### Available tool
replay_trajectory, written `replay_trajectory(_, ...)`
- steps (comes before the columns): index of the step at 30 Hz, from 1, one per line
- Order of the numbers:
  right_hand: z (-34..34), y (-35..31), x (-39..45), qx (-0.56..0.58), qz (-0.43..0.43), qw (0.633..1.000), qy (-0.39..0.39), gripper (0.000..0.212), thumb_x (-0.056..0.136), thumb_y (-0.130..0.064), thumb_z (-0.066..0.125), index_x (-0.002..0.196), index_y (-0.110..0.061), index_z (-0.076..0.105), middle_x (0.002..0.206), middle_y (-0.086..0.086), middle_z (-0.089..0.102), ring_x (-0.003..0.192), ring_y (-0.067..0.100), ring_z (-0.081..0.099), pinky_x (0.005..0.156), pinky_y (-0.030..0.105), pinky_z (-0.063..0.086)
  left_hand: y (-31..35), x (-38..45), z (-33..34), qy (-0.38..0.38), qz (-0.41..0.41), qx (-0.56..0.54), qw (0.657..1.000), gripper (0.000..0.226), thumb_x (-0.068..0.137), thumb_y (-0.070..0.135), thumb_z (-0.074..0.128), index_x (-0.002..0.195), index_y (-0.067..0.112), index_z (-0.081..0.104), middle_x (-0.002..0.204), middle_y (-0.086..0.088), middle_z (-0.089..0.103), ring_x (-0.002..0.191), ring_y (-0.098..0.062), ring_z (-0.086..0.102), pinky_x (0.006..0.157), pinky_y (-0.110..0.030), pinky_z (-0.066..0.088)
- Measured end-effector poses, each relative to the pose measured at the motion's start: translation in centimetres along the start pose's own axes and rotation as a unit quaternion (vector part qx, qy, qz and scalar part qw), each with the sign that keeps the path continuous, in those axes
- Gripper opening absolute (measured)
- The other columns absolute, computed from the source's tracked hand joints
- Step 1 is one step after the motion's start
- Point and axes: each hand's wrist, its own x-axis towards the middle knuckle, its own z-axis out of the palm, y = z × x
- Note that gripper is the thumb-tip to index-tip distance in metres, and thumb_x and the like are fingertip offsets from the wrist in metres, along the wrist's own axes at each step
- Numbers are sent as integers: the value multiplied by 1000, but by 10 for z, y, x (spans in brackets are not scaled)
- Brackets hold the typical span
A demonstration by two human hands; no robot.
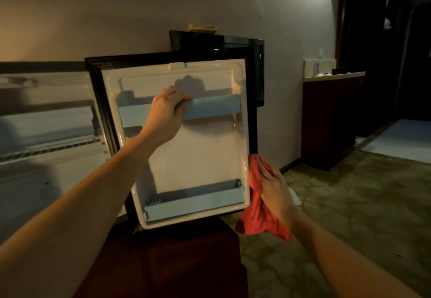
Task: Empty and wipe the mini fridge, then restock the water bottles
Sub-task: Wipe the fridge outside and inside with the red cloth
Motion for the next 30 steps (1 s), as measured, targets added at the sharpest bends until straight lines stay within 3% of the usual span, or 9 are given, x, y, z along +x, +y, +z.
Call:
replay_trajectory(3,7,-9,-28,-5,-22,1000,-15,68,67,-14,75,131,2,57,139,14,53,122,25,44,98,37,51,-1,1,0,-8,0,0,1000,32,86,13,51,111,6,69,101,-15,56,97,-33,53,82,-32,35)
replay_trajectory(7,32,-16,-56,38,5,998,55,44,90,-16,54,133,-9,56,136,-5,56,116,9,53,94,25,48,-3,2,3,-6,9,5,1000,33,86,13,51,112,6,69,101,-14,56,97,-32,52,83,-32,35)
replay_trajectory(11,12,-6,-36,68,5,997,21,71,64,-9,83,131,-4,60,140,8,55,116,20,45,96,33,49,-6,1,6,3,18,21,1000,30,89,10,54,114,4,68,102,-18,55,97,-36,51,83,-34,34)
replay_trajectory(14,2,-6,-11,96,54,993,33,71,69,-11,83,134,-3,56,147,12,47,122,26,44,105,39,41,-8,-4,8,12,20,37,999,31,90,9,55,119,5,67,103,-17,54,97,-35,49,84,-33,31)
replay_trajectory(19,20,-26,-29,118,49,991,27,43,101,-51,36,143,-43,41,148,-24,37,134,-1,35,114,27,31,-8,-11,11,0,36,65,997,46,85,9,55,131,10,60,108,-16,52,99,-35,45,86,-37,31)
replay_trajectory(22,44,-32,-47,125,117,985,24,52,96,-27,51,146,-28,37,144,-1,41,122,19,46,93,34,49,-9,-12,12,1,48,69,996,46,86,7,55,132,9,58,109,-17,51,99,-35,44,86,-40,32)
replay_trajectory(24,64,-25,-56,155,210,965,-2,64,94,-19,52,151,-31,26,141,2,37,106,16,50,76,21,50,-11,-11,13,3,55,69,996,45,87,6,56,132,9,58,109,-16,51,99,-35,44,86,-39,32)
replay_trajectory(27,70,-42,-63,182,244,951,-55,54,95,-26,40,148,-30,33,141,3,40,115,23,50,93,34,51,-12,-8,16,10,57,69,996,45,87,6,56,132,9,58,109,-17,50,99,-35,44,86,-40,31)
replay_trajectory(30,73,-53,-72,199,264,940,-89,59,88,-16,59,144,-18,40,128,1,45,109,17,54,96,32,50,-13,-9,18,9,63,66,996,46,88,4,56,133,9,56,111,-17,50,99,-34,42,87,-38,30)
